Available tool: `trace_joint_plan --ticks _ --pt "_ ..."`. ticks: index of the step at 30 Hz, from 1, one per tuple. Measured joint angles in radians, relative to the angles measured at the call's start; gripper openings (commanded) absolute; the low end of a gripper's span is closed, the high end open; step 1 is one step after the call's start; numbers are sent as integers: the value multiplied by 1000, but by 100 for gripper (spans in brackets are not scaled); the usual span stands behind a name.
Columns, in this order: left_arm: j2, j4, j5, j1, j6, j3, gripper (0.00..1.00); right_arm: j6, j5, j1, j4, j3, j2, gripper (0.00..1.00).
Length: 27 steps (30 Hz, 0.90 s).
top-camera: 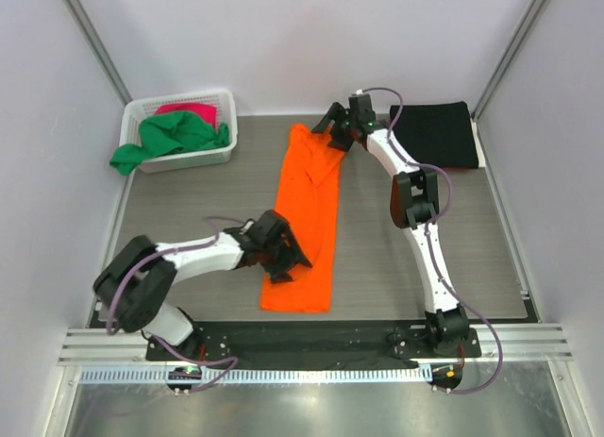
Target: Fold and stack the t-shirts
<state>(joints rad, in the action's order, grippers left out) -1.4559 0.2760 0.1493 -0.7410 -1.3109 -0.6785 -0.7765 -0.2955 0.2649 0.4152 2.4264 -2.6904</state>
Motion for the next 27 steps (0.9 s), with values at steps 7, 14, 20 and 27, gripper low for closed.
trace_joint_plan --ticks 7,14,20,27 --pt "-189 -80 -3 -129 -60 -172 70 0 -18 -2 -74 77 -63 81" --pt "-161 87 -57 -148 -22 -271 80 19 -27 -4 -106 47 -48 86" --pt "-29 242 -160 -195 56 -424 81 35 -26 -9 -59 40 -5 91" --pt "224 384 -298 -202 92 -387 81 73 -8 -13 -13 -307 382 91"
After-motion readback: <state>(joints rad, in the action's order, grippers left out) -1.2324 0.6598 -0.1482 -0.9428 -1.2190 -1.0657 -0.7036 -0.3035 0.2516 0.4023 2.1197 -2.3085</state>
